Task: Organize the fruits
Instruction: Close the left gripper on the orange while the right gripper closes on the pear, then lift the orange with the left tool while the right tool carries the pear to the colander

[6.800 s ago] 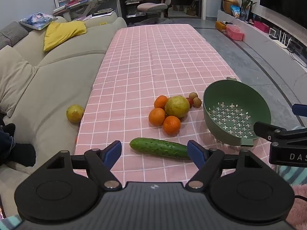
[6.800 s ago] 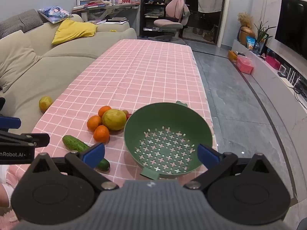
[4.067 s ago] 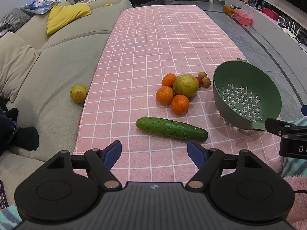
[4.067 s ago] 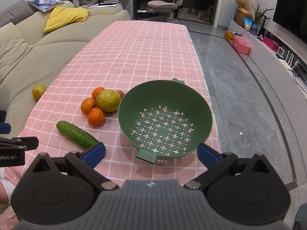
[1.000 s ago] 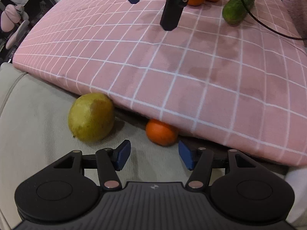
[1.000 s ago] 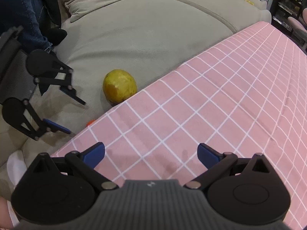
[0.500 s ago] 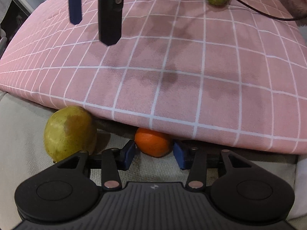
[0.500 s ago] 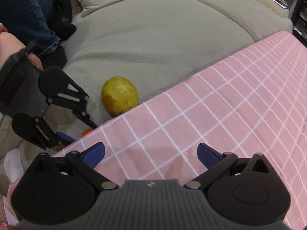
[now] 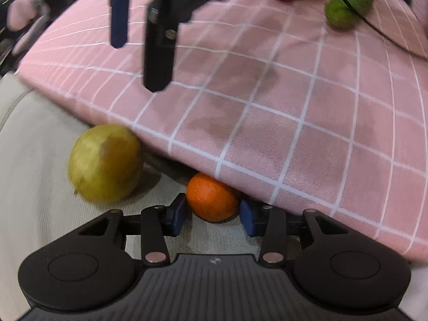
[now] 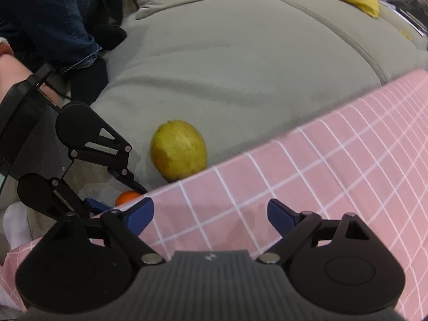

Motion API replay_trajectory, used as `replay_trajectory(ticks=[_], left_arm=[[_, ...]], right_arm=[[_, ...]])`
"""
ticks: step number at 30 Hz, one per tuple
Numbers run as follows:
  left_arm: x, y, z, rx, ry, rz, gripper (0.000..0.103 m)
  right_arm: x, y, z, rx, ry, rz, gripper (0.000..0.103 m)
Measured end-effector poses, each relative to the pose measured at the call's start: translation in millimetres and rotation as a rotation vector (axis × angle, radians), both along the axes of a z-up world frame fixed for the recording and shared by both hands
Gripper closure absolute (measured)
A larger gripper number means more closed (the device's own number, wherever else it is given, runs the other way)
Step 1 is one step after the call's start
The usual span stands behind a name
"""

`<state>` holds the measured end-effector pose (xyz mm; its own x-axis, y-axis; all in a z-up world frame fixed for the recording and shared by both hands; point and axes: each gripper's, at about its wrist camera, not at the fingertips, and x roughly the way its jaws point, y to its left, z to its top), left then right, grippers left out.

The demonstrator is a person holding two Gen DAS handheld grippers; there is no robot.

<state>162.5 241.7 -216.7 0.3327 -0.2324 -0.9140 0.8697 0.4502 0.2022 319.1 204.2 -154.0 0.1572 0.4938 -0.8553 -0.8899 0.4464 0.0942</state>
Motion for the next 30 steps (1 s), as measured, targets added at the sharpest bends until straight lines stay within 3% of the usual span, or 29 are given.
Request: replay_trajectory(ticks=[11,15,22,30], left_arm=[[1,44,38,-0.211,0.054,0.377,0.057],[5,65,50,-0.257,0.078,0.494,0.057],[6,71,52,-0.286,0.09,0.538,0.057],[-2,77,50,-0.293,0.088,0.561,0.057]], right_arm=[[-12,49,-3,0.028,-0.069,0.164,0.02],[-7,67,-9,-0.005,-0.07,0.171,0.029],[0,82,-24,-0.02,-0.025,0.126,0.03],[0,88,-31,-0.012,-0.01,0.04,0.041]])
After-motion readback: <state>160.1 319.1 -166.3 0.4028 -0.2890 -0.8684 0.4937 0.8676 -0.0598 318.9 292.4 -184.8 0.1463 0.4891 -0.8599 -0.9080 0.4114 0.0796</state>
